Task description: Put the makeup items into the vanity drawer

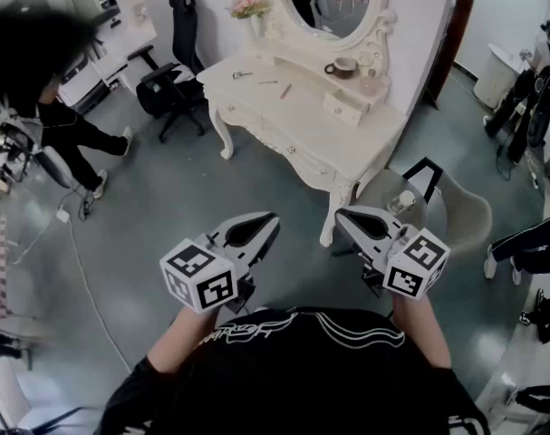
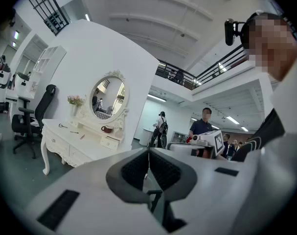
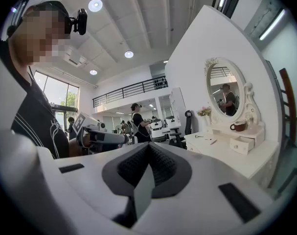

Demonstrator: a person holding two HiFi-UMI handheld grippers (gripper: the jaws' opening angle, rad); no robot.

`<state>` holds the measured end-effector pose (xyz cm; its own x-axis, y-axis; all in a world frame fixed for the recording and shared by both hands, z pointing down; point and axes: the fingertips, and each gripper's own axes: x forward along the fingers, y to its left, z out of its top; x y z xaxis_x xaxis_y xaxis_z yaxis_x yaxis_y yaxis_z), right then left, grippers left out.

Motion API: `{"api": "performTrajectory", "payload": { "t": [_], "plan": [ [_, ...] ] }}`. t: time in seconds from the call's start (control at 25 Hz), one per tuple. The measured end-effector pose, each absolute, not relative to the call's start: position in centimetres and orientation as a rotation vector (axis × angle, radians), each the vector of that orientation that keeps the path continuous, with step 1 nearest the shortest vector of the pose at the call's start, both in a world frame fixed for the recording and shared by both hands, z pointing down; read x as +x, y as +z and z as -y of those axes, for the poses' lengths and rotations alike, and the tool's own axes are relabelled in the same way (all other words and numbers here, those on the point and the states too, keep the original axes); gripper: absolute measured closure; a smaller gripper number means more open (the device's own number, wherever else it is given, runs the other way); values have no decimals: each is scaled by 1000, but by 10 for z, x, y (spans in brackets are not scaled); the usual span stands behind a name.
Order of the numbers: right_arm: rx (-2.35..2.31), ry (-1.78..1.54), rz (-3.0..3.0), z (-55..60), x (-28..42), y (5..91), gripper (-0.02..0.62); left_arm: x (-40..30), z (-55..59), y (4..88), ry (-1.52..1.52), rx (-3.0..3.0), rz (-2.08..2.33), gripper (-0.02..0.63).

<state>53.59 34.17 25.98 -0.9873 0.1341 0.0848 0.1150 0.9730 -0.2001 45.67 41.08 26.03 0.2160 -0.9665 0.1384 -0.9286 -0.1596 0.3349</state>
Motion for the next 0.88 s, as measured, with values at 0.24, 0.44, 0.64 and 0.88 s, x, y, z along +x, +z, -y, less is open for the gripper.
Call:
{"api": "performTrajectory", "payload": {
  "t": [0.24,0.44,0.64,0.88],
  "plan": [
    [-206,289,3019,-341,536,260,569,459,-413,259,-141,2140,1792,578],
    [-181,323,3021,-336,529,266,568,452,-420,269,-125,2094,1825,578],
    [-180,296,3019,-330,510,271,501,431,-423,275,-140,2048,1860,578],
    [-195,276,2999,-316,477,283,388,395,-414,286,-164,2004,1887,578]
  ]
}}
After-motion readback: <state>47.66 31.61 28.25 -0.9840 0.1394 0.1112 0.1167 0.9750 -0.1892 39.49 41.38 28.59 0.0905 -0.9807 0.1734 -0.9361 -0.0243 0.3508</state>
